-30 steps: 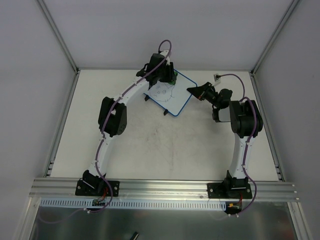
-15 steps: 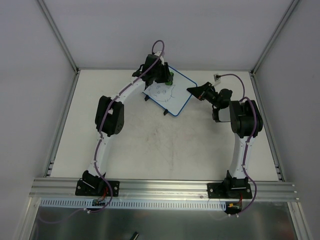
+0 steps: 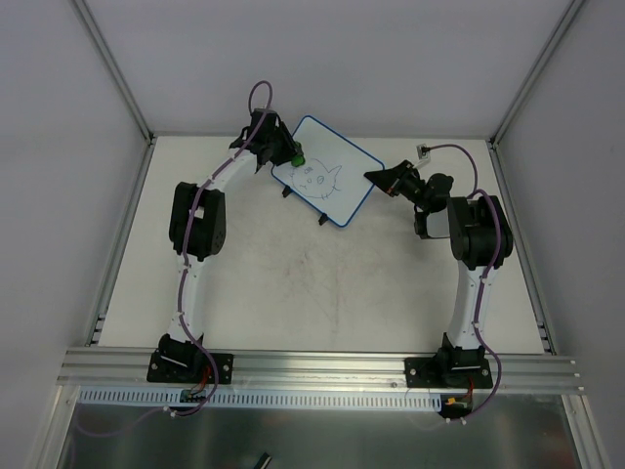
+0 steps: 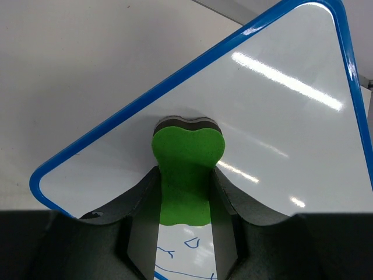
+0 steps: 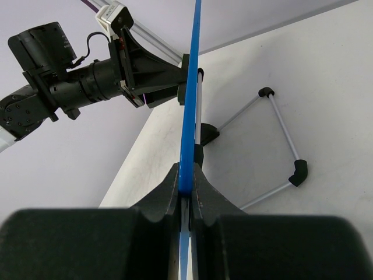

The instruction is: Erase the whiteboard

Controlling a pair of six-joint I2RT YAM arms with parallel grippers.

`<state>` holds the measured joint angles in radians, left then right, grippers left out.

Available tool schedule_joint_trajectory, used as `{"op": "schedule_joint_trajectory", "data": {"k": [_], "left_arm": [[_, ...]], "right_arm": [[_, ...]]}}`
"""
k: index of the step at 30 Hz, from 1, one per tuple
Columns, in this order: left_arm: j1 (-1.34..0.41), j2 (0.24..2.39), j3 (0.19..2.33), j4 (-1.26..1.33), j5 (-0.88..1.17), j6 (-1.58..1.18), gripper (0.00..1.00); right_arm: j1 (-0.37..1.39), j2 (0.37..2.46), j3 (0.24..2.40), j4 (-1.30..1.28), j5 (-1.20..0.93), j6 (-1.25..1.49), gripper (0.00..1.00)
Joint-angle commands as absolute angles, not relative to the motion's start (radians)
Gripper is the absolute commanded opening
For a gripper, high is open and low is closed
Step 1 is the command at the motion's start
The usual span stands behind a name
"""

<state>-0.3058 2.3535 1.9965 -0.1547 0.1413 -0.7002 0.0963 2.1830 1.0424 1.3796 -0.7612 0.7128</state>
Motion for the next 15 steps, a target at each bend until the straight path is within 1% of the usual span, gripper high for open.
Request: {"op": "schedule_joint_trajectory", "data": {"k": [1, 6, 12, 15], "left_arm": [[-0.327, 2.413, 1.967, -0.216, 0.153, -0.753, 0.00], [-0.347, 2.404, 1.956, -0.215, 0.169, -0.710, 0.00], [-0.460, 2.372, 1.970, -0.216, 0.052, -0.539, 0.00], [-0.501, 2.381, 1.996, -0.216, 0.061, -0.467, 0.00]], "right_arm": [[0.181, 2.168, 1.025, 1.532, -0.936, 0.657, 0.00], [0.179, 2.180, 1.034, 1.532, -0.933, 0.663, 0.00], [0.184, 2.184, 1.039, 1.532, -0.930, 0.666, 0.00], [0.184, 2.186, 1.042, 1.531, -0.930, 0.667, 0.00]]}}
